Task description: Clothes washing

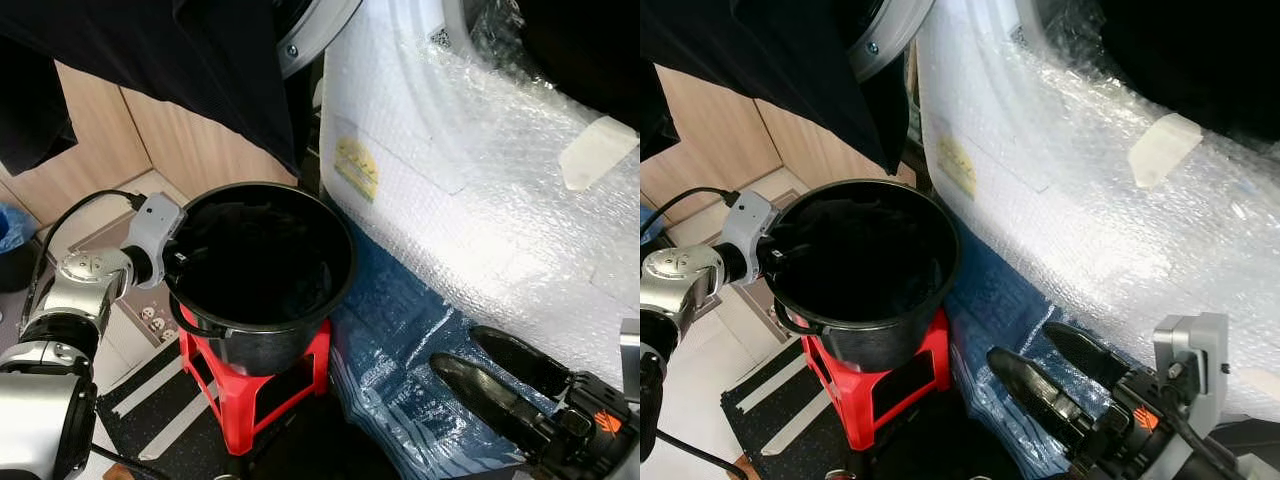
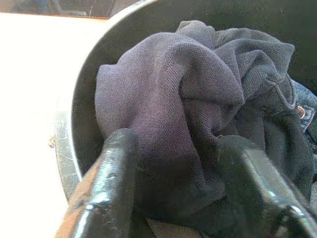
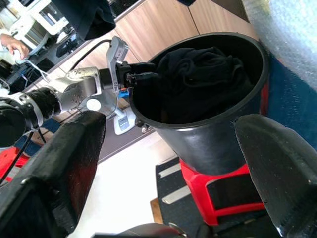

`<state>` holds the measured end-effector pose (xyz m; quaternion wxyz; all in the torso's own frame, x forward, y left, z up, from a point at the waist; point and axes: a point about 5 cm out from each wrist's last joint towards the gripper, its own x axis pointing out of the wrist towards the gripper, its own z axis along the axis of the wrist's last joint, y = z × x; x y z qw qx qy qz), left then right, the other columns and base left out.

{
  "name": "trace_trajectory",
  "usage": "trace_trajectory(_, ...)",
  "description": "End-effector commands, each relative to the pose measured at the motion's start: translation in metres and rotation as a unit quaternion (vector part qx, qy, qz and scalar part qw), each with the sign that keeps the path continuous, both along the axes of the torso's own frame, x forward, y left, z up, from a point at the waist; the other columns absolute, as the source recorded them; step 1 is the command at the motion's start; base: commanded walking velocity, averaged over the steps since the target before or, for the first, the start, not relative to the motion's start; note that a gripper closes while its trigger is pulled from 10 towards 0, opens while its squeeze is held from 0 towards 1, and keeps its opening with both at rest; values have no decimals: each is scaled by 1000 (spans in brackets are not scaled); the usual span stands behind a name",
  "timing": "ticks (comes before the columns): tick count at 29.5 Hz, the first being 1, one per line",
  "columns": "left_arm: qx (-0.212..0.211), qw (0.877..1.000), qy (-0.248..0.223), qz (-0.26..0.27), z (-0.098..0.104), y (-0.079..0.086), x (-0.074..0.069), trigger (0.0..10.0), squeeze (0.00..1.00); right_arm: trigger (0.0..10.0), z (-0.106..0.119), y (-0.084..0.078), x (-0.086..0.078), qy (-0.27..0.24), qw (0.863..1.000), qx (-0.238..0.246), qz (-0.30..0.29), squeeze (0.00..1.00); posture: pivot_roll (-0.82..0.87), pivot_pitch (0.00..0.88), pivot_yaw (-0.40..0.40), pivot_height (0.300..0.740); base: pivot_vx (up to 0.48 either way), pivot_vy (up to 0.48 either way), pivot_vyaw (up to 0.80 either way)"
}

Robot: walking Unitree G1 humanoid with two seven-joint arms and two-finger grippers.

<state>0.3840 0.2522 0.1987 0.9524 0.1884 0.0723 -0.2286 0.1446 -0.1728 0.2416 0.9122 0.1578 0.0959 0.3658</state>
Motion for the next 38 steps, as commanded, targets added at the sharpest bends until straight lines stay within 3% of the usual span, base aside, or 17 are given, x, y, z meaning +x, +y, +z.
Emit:
trace_trajectory(1, 23, 999, 37, 3, -18, 10, -8, 0, 0, 10000, 5, 2, -5, -7, 1000, -2, 5, 0, -277, 380, -112, 740, 0, 0, 0)
trace_trajectory(22, 25, 999, 22, 17, -12, 24, -13, 0, 0, 10000, 17, 1, -3, -4, 1000, 4, 16, 0, -270, 401, -130, 740, 0, 0, 0)
trace_trajectory(38, 21, 999, -15, 37, 10, 35, -11, 0, 0, 10000, 20, 2, 0, -7, 1000, 14, 17, 0, -256, 396, -121, 740, 0, 0, 0)
